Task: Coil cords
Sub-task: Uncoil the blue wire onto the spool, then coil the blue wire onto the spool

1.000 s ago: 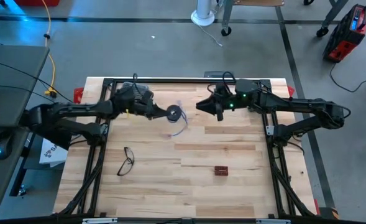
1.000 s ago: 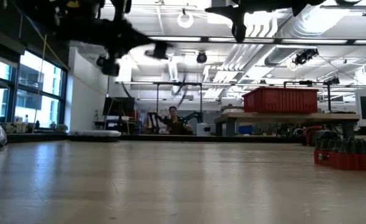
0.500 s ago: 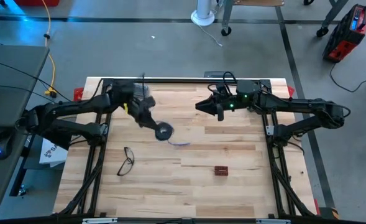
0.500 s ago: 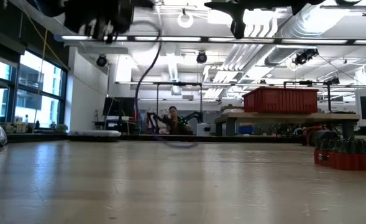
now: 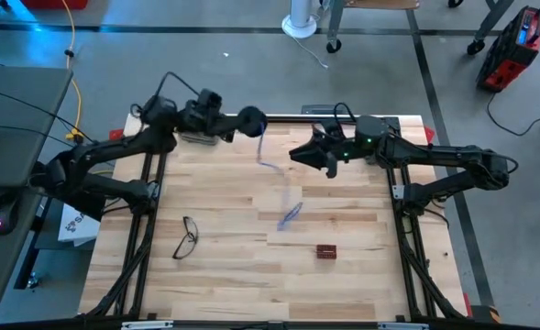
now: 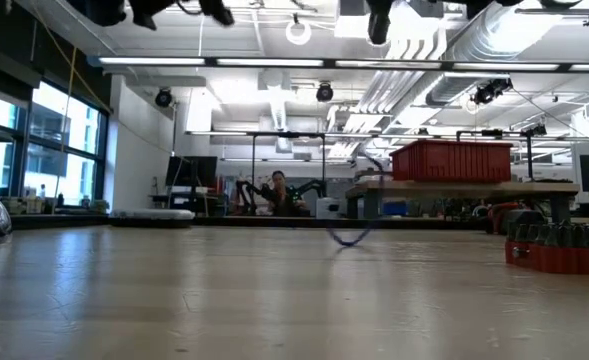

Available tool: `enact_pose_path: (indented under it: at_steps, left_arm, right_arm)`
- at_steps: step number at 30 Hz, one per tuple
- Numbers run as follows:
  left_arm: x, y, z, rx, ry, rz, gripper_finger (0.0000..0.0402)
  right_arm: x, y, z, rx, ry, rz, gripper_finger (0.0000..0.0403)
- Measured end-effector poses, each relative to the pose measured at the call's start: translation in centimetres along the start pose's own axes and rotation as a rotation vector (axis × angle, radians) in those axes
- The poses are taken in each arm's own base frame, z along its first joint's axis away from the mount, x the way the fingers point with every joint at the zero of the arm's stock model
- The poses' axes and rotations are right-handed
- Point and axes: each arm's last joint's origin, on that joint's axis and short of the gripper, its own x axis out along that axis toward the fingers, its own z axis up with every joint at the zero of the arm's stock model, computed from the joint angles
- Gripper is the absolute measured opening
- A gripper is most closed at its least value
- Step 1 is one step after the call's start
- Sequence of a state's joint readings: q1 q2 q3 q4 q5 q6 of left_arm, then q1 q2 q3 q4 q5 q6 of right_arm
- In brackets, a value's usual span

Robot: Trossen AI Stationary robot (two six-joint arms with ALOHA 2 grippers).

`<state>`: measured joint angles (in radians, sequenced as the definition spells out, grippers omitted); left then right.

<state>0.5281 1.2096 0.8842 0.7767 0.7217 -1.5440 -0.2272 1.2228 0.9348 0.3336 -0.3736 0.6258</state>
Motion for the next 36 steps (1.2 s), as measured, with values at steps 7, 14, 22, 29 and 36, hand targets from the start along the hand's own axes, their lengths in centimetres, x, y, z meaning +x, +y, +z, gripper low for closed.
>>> enact_pose_path:
  at_steps: [7, 14, 22, 29, 36]
  left_arm:
    - [-1.0, 2.4, 0.1, -0.052, 0.111, 0.235, 0.0]
    - [-2.7, 3.7, -2.7, -0.049, 0.304, 0.443, 0.0]
    - [-2.3, 1.7, -6.1, 0.479, 0.358, 0.485, 0.0]
    - [0.1, -4.7, -5.0, 0.869, 0.033, 0.218, 0.0]
    - [1.8, -9.9, -3.3, 1.017, -0.073, 0.103, 0.0]
  right_arm:
    - [-0.1, 0.7, 0.8, -0.016, -0.068, 0.091, 0.0114]
    - [-0.1, 0.7, 0.6, -0.006, -0.043, 0.084, 0.0114]
    - [0.0, 1.6, 1.7, -0.028, -0.049, 0.136, 0.011]
    - [-0.3, 4.9, 6.0, -0.223, -0.091, 0.151, 0.0095]
    - [-1.3, 7.1, 9.1, -0.439, -0.071, -0.065, 0.0083]
